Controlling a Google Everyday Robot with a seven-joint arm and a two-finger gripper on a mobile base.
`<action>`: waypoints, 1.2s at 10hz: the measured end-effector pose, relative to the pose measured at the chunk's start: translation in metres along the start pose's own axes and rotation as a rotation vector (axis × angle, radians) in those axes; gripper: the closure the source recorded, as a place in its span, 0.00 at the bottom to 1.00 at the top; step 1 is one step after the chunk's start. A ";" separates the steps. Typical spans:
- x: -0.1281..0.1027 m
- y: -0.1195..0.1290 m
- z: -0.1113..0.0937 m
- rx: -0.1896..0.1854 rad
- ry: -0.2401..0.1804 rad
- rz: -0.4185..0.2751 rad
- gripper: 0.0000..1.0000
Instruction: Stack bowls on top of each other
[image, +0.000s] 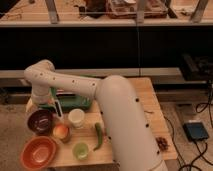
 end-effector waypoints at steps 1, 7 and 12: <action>-0.006 0.006 0.002 -0.003 -0.009 0.010 0.20; -0.023 0.024 0.023 -0.001 -0.051 0.072 0.20; -0.026 0.035 0.046 -0.009 -0.086 0.098 0.20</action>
